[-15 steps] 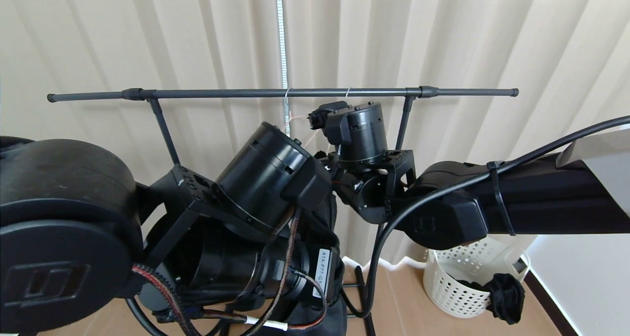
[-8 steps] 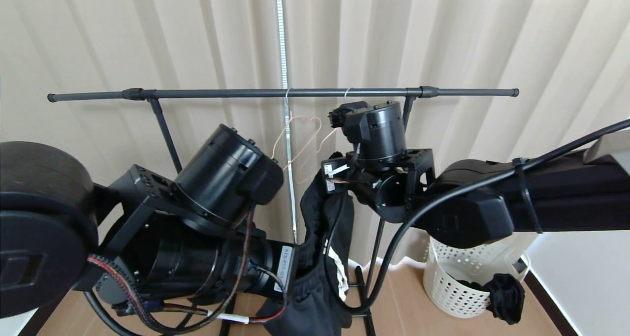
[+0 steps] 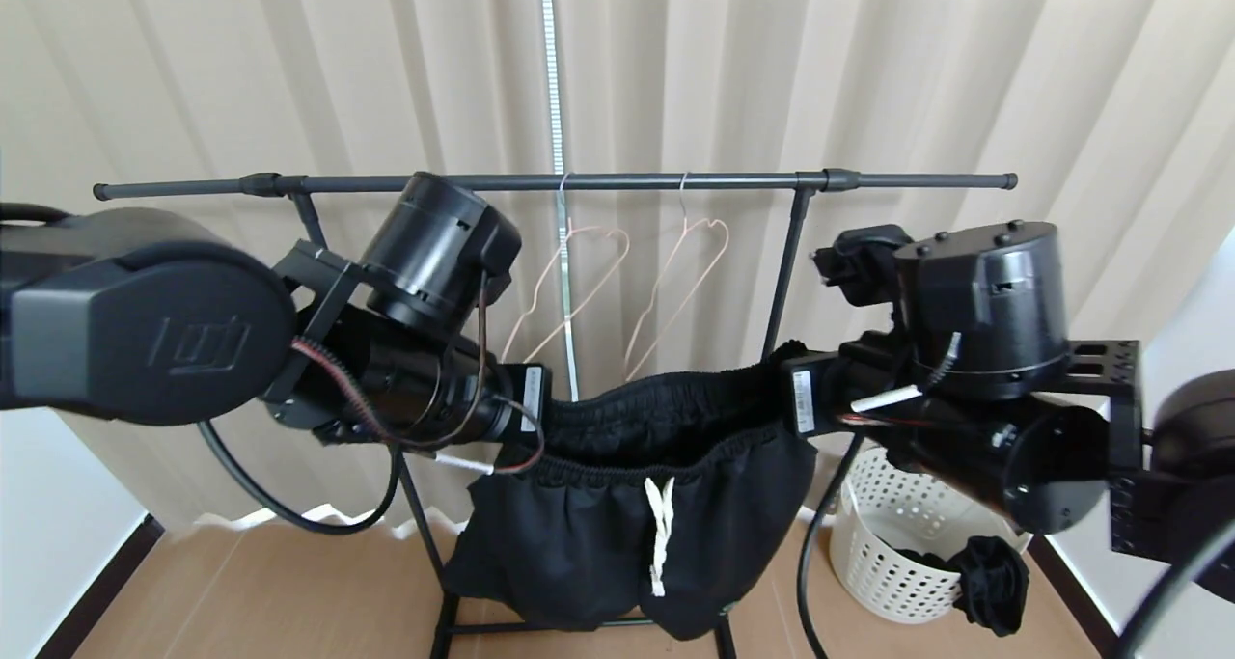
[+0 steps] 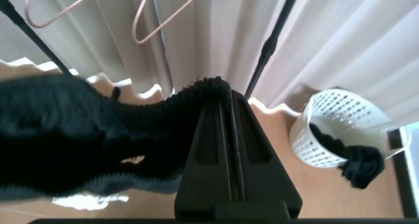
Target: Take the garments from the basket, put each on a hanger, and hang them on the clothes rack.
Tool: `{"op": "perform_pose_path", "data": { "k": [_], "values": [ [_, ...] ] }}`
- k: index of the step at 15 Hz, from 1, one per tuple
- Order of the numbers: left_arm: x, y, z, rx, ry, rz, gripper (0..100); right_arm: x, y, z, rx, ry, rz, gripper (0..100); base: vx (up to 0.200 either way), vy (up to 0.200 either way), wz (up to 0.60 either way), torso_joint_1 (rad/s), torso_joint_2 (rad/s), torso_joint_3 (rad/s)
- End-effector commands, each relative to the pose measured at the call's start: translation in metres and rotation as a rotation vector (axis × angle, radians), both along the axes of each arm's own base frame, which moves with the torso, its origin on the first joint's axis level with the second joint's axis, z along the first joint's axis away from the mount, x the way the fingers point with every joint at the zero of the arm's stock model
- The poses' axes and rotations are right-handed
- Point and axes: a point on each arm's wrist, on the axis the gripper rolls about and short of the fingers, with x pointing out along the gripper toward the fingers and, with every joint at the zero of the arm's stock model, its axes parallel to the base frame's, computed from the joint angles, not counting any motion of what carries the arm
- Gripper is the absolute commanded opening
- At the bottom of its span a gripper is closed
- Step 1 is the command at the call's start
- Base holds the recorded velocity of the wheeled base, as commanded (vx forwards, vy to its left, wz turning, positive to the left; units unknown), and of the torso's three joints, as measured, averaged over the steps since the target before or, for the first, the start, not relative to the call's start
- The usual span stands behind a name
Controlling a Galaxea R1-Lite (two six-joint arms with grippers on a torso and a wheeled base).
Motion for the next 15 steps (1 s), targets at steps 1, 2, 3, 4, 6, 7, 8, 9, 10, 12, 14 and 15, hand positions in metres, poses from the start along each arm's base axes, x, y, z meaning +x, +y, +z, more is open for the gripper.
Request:
{"op": "perform_pose_path", "data": {
  "k": [1,2,3,4,6,7,8,9,10,12,14,15],
  "values": [
    [0.032,-0.018,-0.006,-0.008,-0.009,0.013,0,-0.028,-0.023,0.005,0.067,0.01,0.001,0,0.0,0.0,0.0,0.0,0.0,0.0],
    [0.037,-0.023,-0.002,-0.019,-0.027,0.011,0,-0.029,-0.024,-0.001,0.057,0.037,0.019,0,0.0,0.0,0.0,0.0,0.0,0.0],
    [0.037,-0.023,-0.001,-0.02,-0.029,0.011,0,-0.029,-0.023,-0.002,0.056,0.04,0.022,0,0.0,0.0,0.0,0.0,0.0,0.0],
    [0.043,-0.029,0.009,-0.043,-0.067,0.004,0,-0.027,-0.021,-0.013,-0.007,0.095,0.04,0,0.0,0.0,0.0,0.0,0.0,0.0],
    [0.044,-0.032,0.019,-0.067,-0.099,-0.002,0,-0.028,-0.022,-0.018,-0.03,0.123,0.055,0,0.0,0.0,0.0,0.0,0.0,0.0],
    [0.045,-0.035,0.025,-0.082,-0.118,-0.007,0,-0.03,-0.024,-0.023,-0.05,0.137,0.072,0,0.0,0.0,0.0,0.0,0.0,0.0],
    [0.046,-0.036,0.031,-0.094,-0.136,-0.009,0,-0.032,-0.025,-0.026,-0.073,0.148,0.088,0,0.0,0.0,0.0,0.0,0.0,0.0],
    [0.046,-0.041,0.033,-0.102,-0.145,-0.018,0,-0.033,-0.026,-0.03,-0.089,0.156,0.099,100,0.0,0.0,0.0,0.0,0.0,0.0],
    [0.045,-0.046,0.04,-0.113,-0.158,-0.029,0,-0.036,-0.028,-0.035,-0.116,0.175,0.122,100,0.0,0.0,0.0,0.0,0.0,0.0],
    [0.046,-0.052,0.048,-0.125,-0.171,-0.039,0,-0.042,-0.034,-0.048,-0.198,0.216,0.201,100,0.0,0.0,0.0,0.0,0.0,0.0],
    [0.046,-0.053,0.056,-0.136,-0.192,-0.036,0,-0.048,-0.041,-0.058,-0.245,0.255,0.294,100,0.0,0.0,0.0,0.0,0.0,0.0],
    [0.045,-0.054,0.059,-0.144,-0.201,-0.04,0,-0.052,-0.043,-0.058,-0.247,0.262,0.351,100,0.0,0.0,0.0,0.0,0.0,0.0]
  ]
}}
